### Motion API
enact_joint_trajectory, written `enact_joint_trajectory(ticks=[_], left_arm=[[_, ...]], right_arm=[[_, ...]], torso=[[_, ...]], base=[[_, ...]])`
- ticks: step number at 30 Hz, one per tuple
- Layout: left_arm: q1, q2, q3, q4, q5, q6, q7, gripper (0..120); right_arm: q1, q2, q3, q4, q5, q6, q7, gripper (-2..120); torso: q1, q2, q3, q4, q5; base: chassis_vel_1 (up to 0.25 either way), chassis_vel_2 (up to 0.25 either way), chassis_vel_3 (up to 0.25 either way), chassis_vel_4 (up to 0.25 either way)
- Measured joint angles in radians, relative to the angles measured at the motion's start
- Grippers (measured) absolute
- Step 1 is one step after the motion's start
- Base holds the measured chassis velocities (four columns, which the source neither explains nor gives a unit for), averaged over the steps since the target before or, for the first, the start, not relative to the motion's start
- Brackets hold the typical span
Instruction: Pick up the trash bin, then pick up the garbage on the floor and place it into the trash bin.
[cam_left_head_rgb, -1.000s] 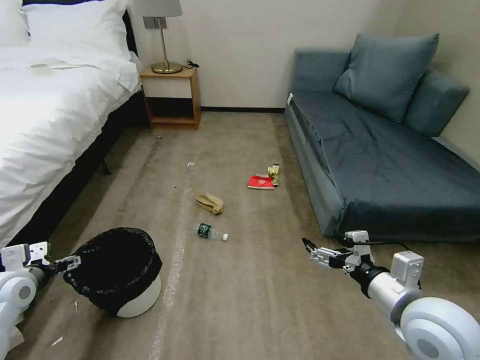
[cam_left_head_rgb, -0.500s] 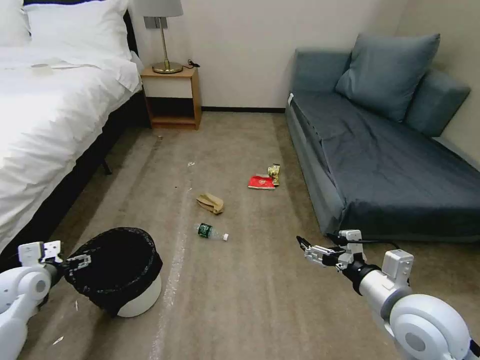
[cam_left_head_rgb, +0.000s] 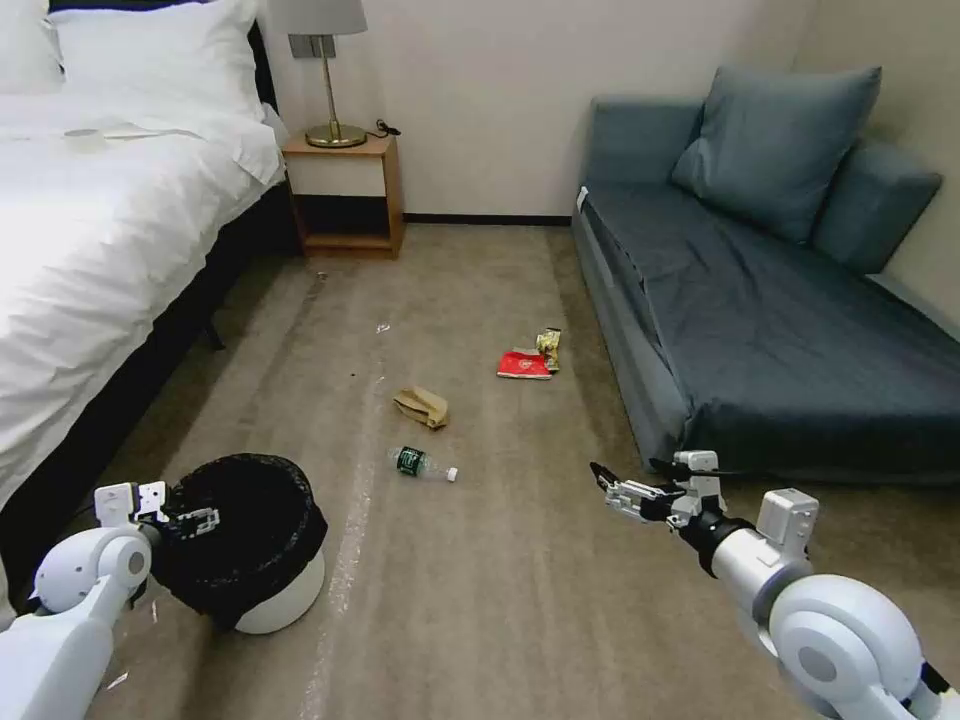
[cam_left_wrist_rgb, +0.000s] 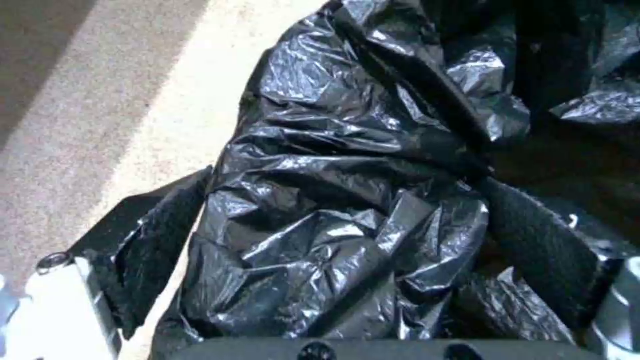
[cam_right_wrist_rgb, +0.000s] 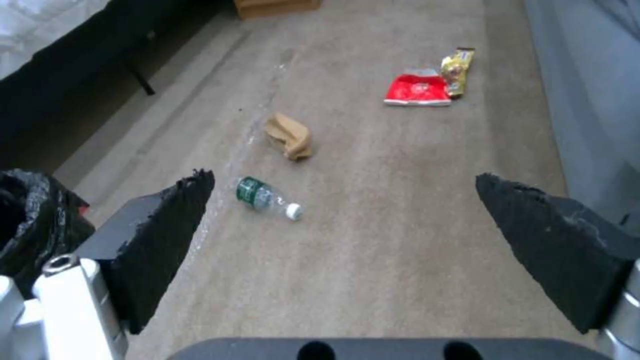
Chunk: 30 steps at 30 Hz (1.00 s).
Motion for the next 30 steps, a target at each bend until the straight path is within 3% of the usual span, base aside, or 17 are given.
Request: enact_joint_trajectory(ticks=[4, 14, 16, 22, 30], left_arm=[[0.000, -0.001, -0.001, 0.008, 0.011, -0.009, 0.011, 99], [-0.015, -0.023, 0.005, 0.029, 0.041, -0.018, 0.025, 65], [-0.012, -0.029, 0.005, 0.030, 0.049, -0.019, 0.034, 51], [0.002, -0.045, 0.003, 0.030, 0.079, -0.032, 0.054, 32], [0.010, -0.064, 0.003, 0.030, 0.104, -0.046, 0.067, 26]], right_arm=[[0.014, 0.005, -0.015, -0.005, 0.000, 0.001, 0.002, 100], [0.029, 0.009, -0.029, -0.009, 0.010, 0.014, 0.006, 100], [0.029, 0.009, -0.027, -0.004, 0.016, 0.016, 0.007, 100], [0.019, 0.018, -0.024, 0.008, 0.017, 0.020, 0.009, 100], [-0.017, 0.017, 0.001, 0.034, 0.017, 0.028, 0.010, 100]], torso=[[0.000, 0.000, 0.000, 0.0000, 0.0002], [0.000, 0.000, 0.000, 0.0006, 0.0017], [0.000, 0.000, 0.000, 0.0006, 0.0018], [0.000, 0.000, 0.000, 0.0005, 0.0020], [0.000, 0.001, 0.000, 0.0001, 0.0017]], base=[[0.000, 0.000, 0.000, 0.000], [0.000, 0.000, 0.000, 0.000], [0.000, 0.000, 0.000, 0.000], [0.000, 0.000, 0.000, 0.000], [0.000, 0.000, 0.000, 0.000]])
